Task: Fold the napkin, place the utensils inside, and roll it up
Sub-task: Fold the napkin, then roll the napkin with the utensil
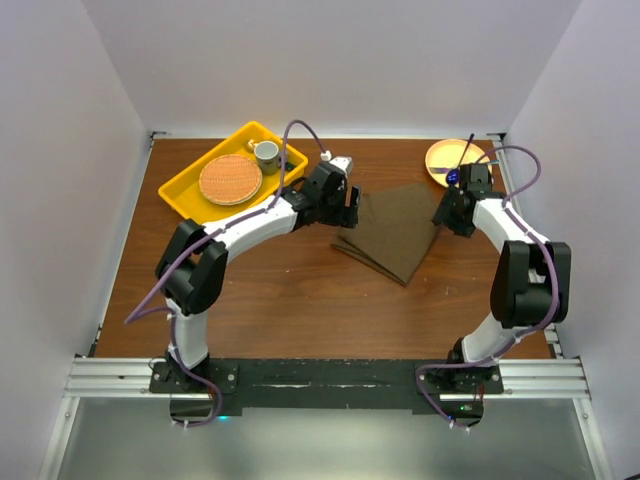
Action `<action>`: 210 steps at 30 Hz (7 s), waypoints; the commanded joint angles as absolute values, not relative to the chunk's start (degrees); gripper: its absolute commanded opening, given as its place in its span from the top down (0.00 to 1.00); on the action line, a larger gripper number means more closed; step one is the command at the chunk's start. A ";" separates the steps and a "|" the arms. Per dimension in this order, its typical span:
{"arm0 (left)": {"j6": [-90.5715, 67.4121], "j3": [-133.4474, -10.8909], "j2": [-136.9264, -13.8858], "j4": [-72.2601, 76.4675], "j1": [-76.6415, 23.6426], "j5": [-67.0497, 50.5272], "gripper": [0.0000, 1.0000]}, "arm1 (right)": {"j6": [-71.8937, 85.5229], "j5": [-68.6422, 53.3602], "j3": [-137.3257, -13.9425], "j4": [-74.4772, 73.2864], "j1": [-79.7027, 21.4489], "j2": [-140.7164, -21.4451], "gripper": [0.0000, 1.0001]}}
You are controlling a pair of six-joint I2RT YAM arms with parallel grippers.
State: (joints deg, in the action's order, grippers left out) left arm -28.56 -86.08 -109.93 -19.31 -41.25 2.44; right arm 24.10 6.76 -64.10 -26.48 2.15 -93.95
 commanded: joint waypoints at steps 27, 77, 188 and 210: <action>-23.82 -80.69 -115.75 -12.48 -39.02 -1.40 0.58 | 20.83 -3.52 -68.55 -17.58 0.88 -99.58 0.72; -25.14 -80.07 -111.63 -9.40 -41.40 -6.76 0.61 | 18.54 10.47 -63.72 -23.91 -10.10 -92.47 0.76; -51.76 -34.28 -70.05 8.87 -27.61 -18.71 0.32 | 1.74 16.17 -60.91 -28.74 -43.68 -102.83 1.00; -61.95 -26.28 -78.47 18.36 -24.60 -23.82 0.20 | 24.96 0.18 -63.54 -24.87 -51.15 -98.79 1.00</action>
